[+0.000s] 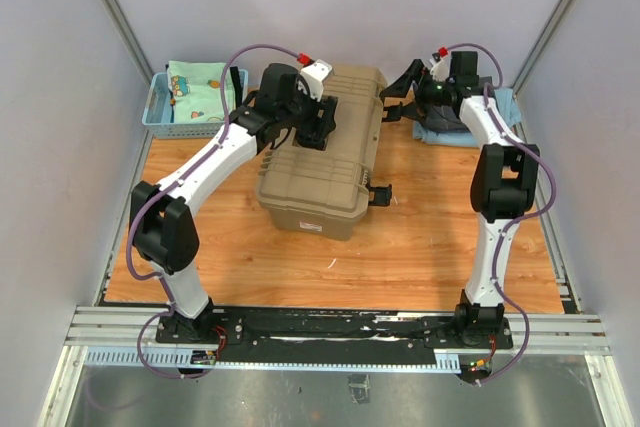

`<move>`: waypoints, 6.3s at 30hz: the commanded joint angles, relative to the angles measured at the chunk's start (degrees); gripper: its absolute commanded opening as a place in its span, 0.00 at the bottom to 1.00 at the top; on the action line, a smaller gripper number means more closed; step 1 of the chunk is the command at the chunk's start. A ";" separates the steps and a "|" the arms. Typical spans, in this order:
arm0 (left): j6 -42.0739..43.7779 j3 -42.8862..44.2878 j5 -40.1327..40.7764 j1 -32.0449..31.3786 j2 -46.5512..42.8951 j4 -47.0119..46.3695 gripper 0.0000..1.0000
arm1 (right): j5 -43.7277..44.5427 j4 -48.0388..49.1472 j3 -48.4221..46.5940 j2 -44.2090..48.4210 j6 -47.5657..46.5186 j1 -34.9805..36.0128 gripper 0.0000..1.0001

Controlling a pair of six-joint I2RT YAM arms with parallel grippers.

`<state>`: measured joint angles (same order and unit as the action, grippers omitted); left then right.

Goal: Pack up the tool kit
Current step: Close the toolbox at the center of the board.

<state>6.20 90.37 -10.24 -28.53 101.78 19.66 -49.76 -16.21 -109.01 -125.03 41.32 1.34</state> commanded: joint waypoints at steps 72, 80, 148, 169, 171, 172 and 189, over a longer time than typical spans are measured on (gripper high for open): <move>2.77 6.39 -2.85 0.42 13.30 28.53 0.75 | -21.34 91.63 17.36 -20.18 61.61 -5.12 0.98; 2.92 8.39 -2.25 0.21 14.44 29.40 0.75 | -20.94 79.29 15.43 -17.97 51.89 -3.01 0.98; 3.58 9.11 -3.11 -1.44 14.84 30.21 0.75 | -21.35 63.09 19.10 0.84 41.09 -2.75 0.98; 3.20 8.18 -4.02 -1.69 13.80 30.05 0.75 | -16.69 20.38 8.76 1.61 13.21 -1.34 0.99; 3.21 7.95 -4.17 -1.69 13.71 30.04 0.75 | -16.65 20.52 8.43 1.72 13.42 -1.34 0.99; 3.29 7.91 -4.20 -1.62 13.67 30.04 0.75 | -16.61 20.53 8.15 1.77 13.50 -1.34 0.99; 3.47 8.60 -4.97 -1.68 14.30 29.83 0.74 | -13.91 10.89 2.04 1.60 9.53 -1.14 0.99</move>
<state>5.76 104.14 -17.28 -28.71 109.25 30.76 -64.73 -0.27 -102.65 -124.40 54.41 -1.26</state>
